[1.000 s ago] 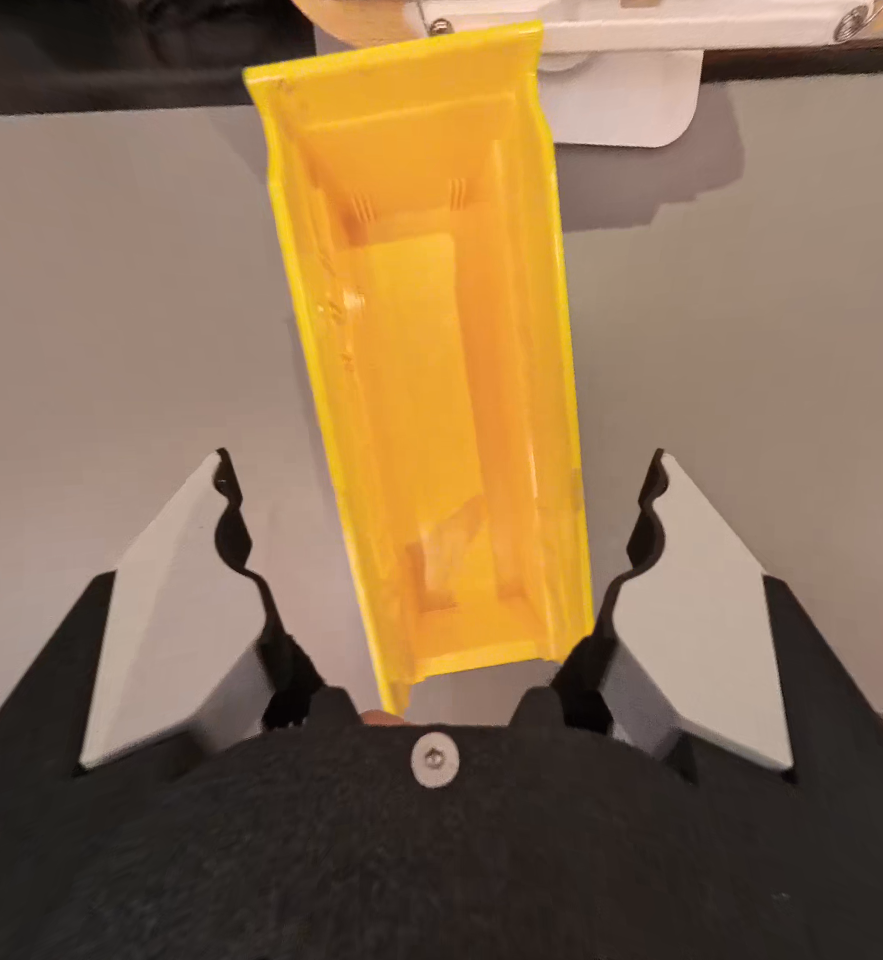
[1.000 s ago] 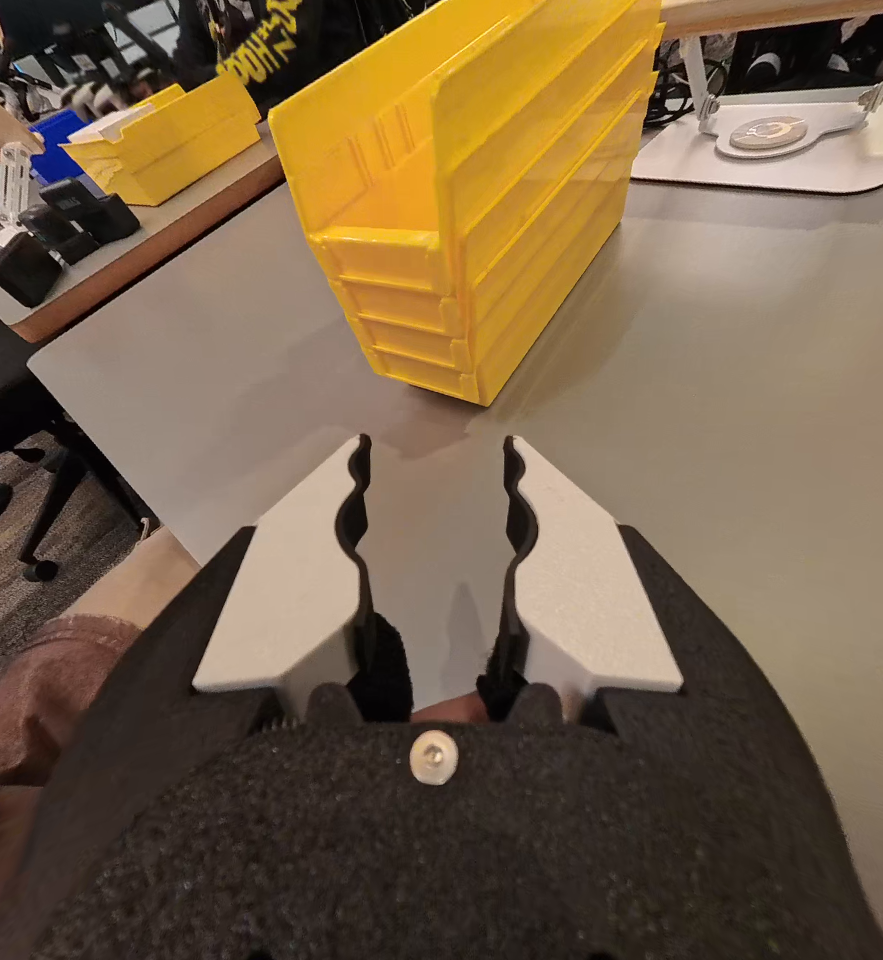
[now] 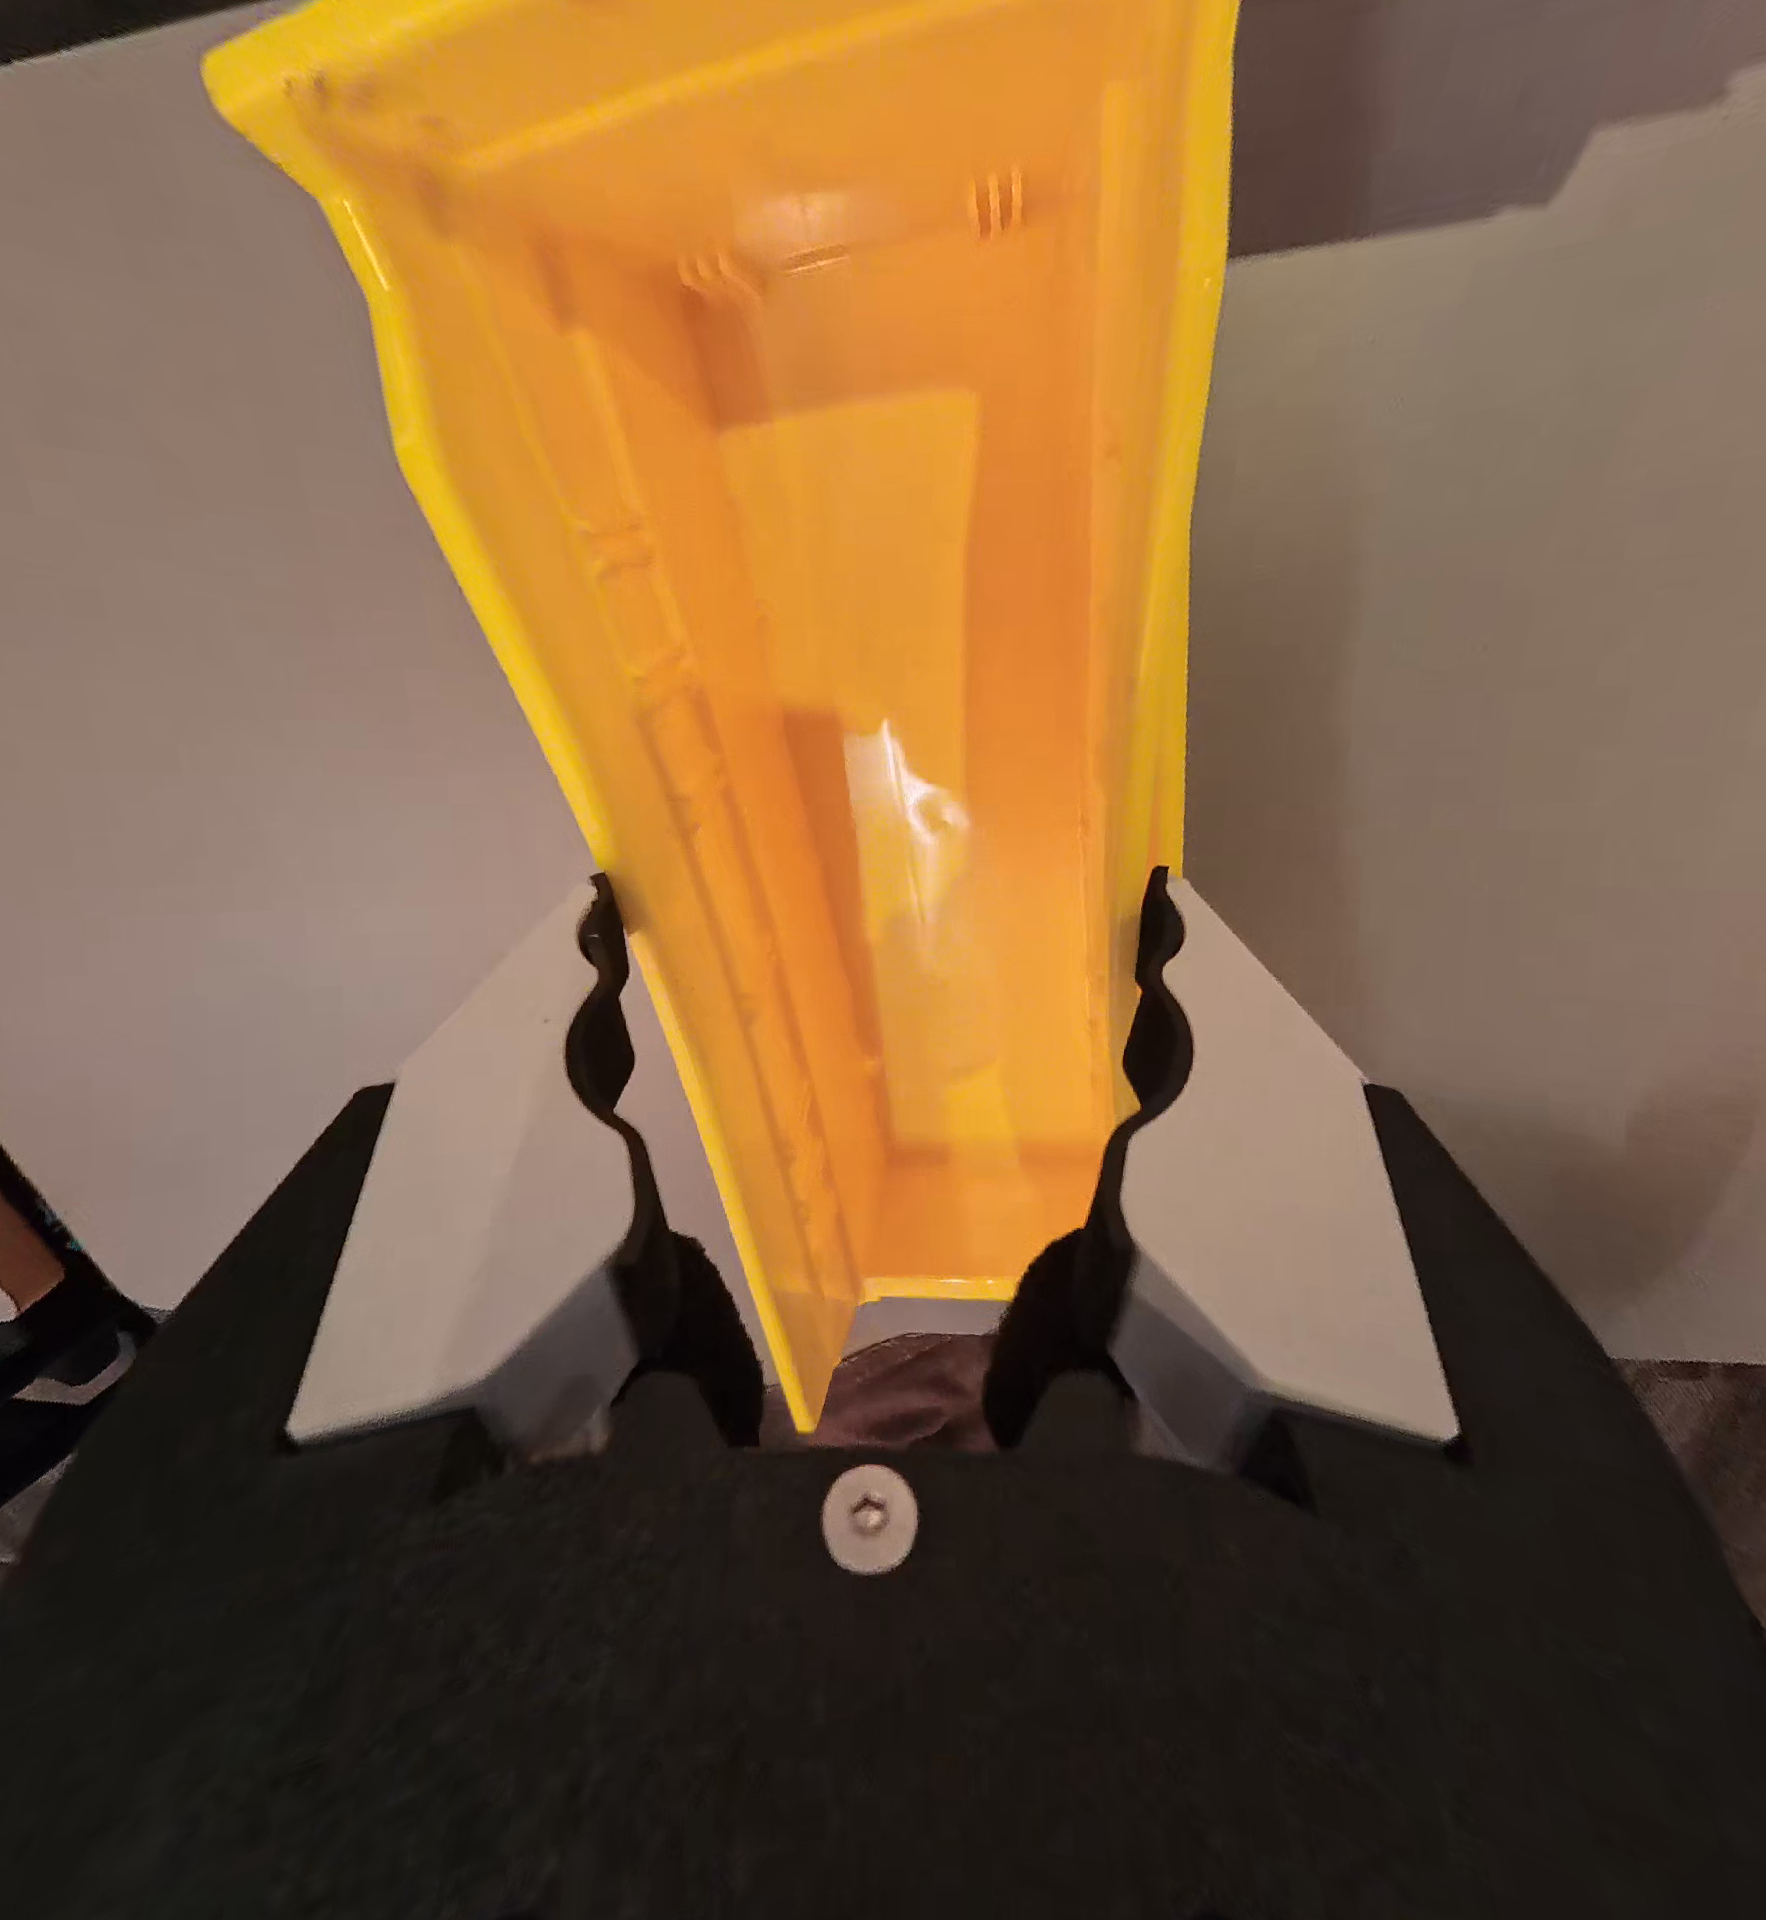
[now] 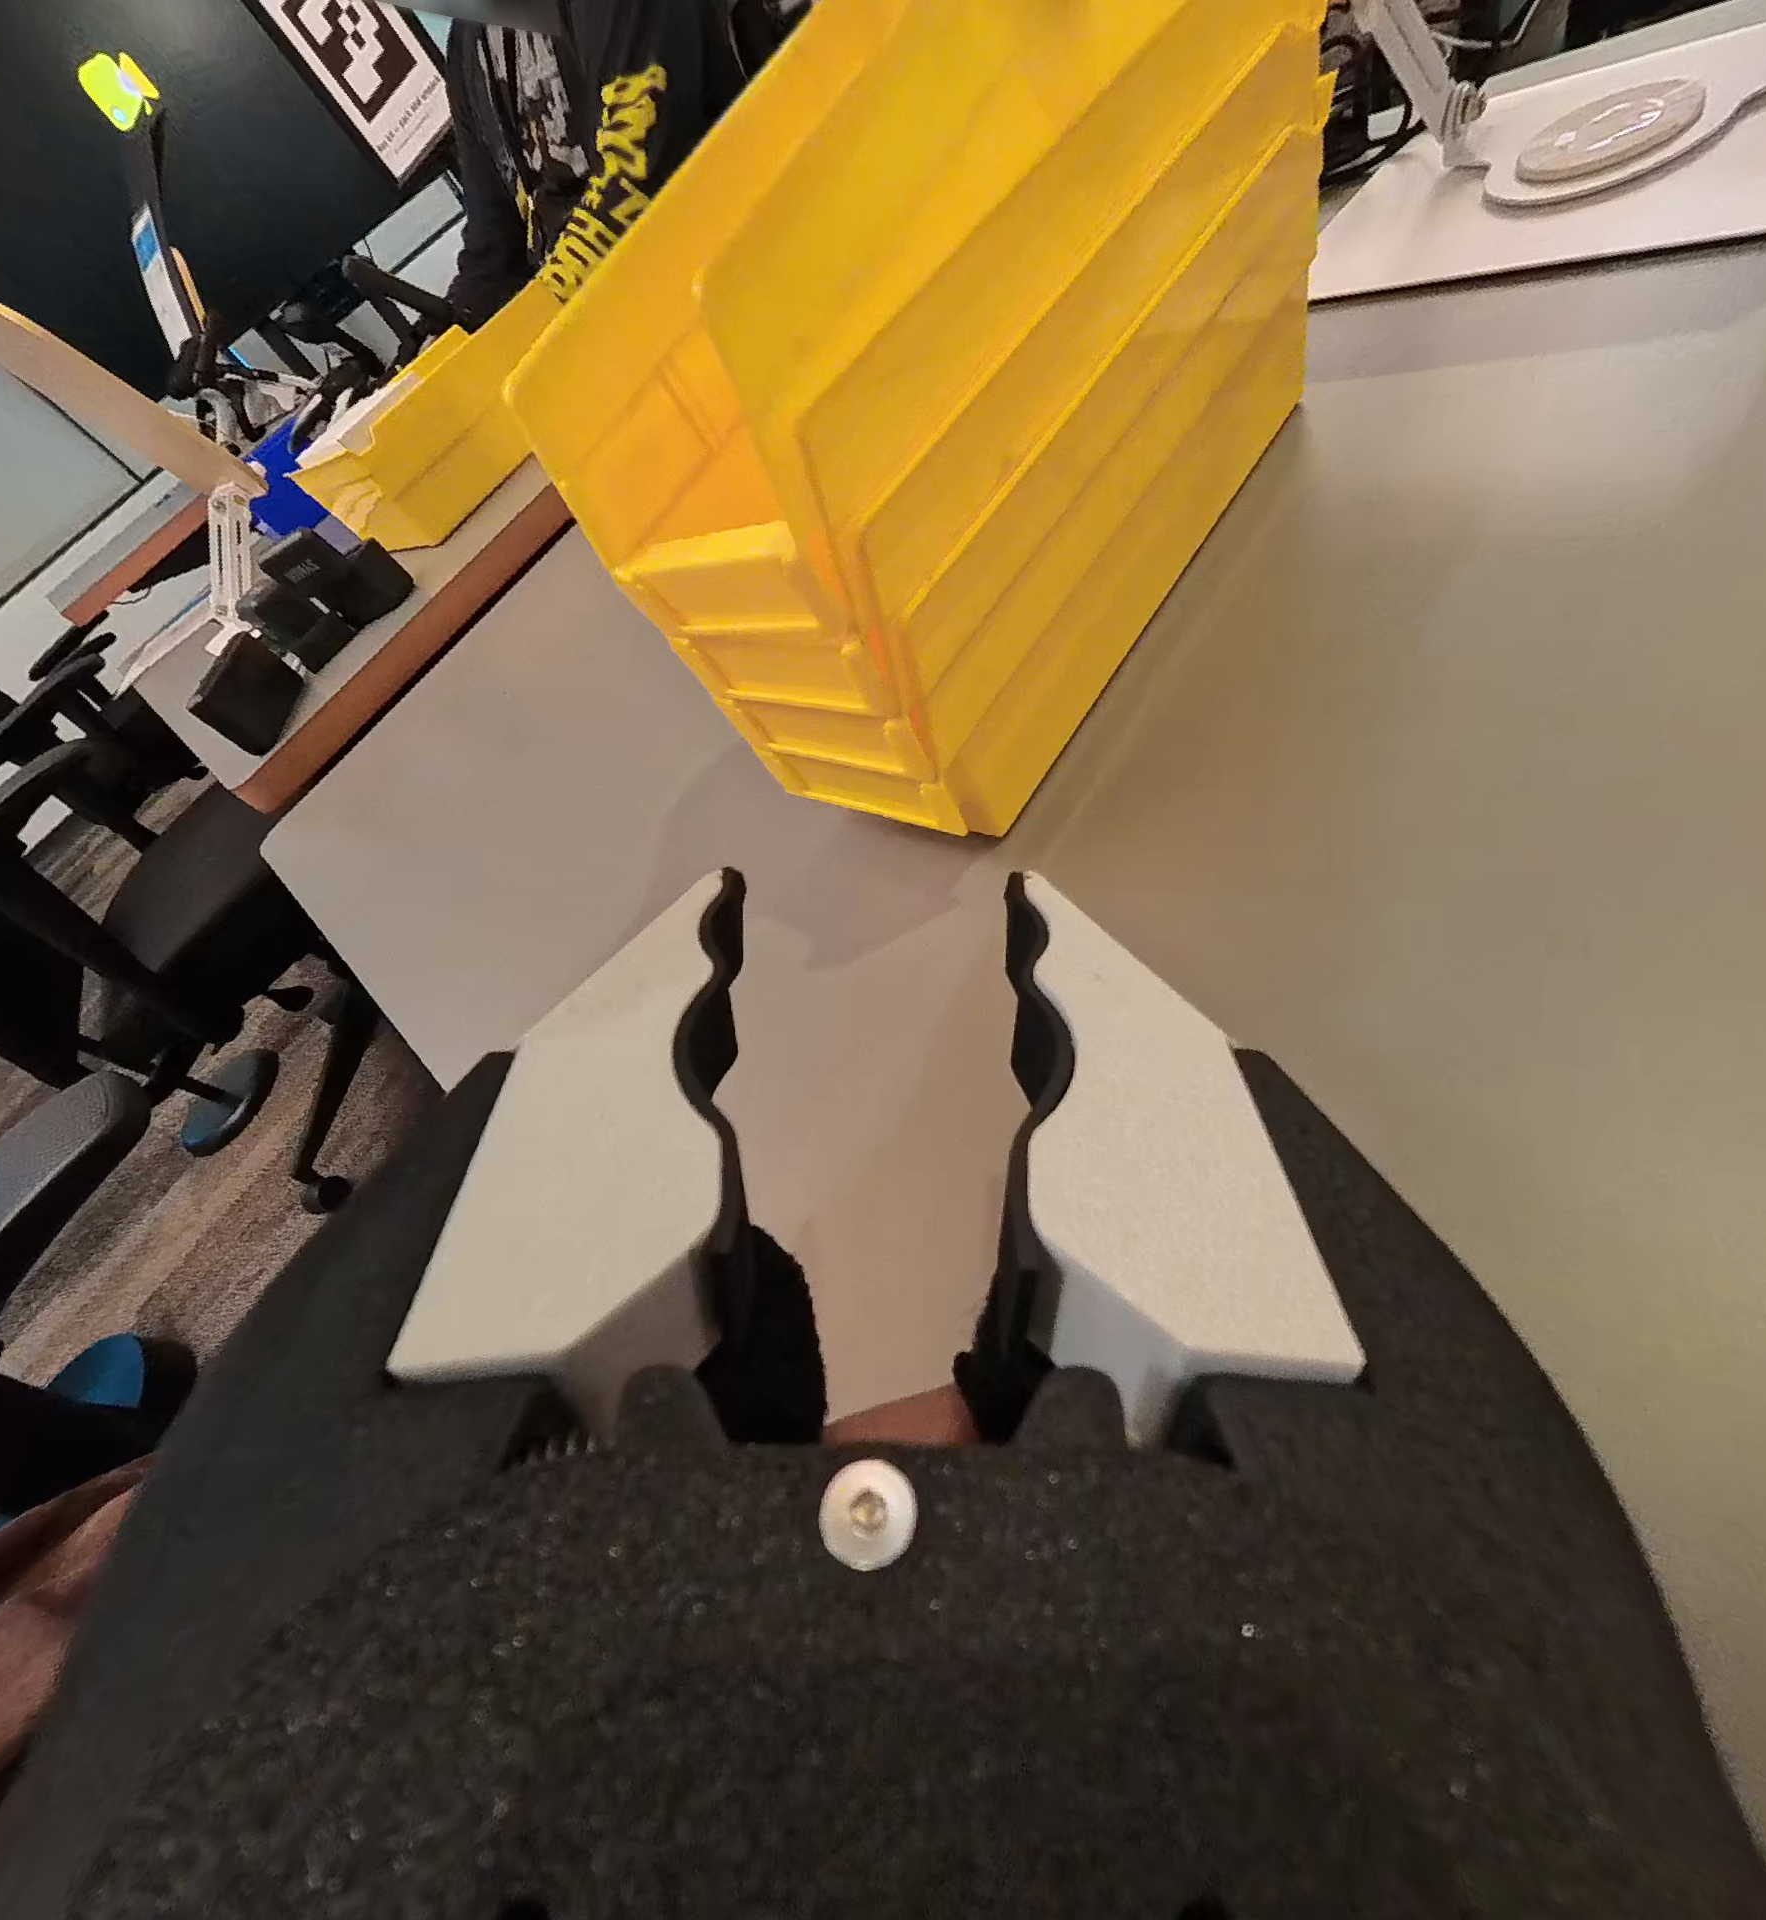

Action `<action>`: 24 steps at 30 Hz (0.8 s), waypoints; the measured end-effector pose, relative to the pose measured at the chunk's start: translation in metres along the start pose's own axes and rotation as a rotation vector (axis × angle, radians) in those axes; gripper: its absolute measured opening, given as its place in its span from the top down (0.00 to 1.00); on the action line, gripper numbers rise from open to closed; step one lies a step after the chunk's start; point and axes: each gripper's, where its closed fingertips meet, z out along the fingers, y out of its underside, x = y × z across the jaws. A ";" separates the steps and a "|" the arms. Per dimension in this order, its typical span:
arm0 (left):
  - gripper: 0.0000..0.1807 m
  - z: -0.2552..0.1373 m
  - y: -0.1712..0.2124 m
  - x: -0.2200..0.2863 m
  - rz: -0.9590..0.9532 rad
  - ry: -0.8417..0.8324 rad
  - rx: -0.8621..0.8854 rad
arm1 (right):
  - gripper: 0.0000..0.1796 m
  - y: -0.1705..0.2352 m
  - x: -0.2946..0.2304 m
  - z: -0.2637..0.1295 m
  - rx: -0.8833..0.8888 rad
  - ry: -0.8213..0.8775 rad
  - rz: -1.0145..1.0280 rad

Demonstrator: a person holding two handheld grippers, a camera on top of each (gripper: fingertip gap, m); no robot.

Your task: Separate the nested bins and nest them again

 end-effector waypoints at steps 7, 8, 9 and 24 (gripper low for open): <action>0.47 -0.031 0.000 -0.005 0.012 -0.024 0.015 | 0.72 0.002 -0.003 0.000 -0.008 0.004 -0.021; 0.47 -0.036 0.001 -0.006 0.014 -0.024 0.018 | 0.72 0.003 -0.003 0.000 -0.008 0.004 -0.020; 0.47 -0.041 0.002 -0.008 0.018 -0.025 0.022 | 0.72 0.003 -0.003 0.000 -0.009 0.004 -0.018; 0.46 -0.141 0.034 -0.050 -0.020 0.000 0.179 | 0.72 0.016 -0.014 0.006 -0.055 0.007 -0.068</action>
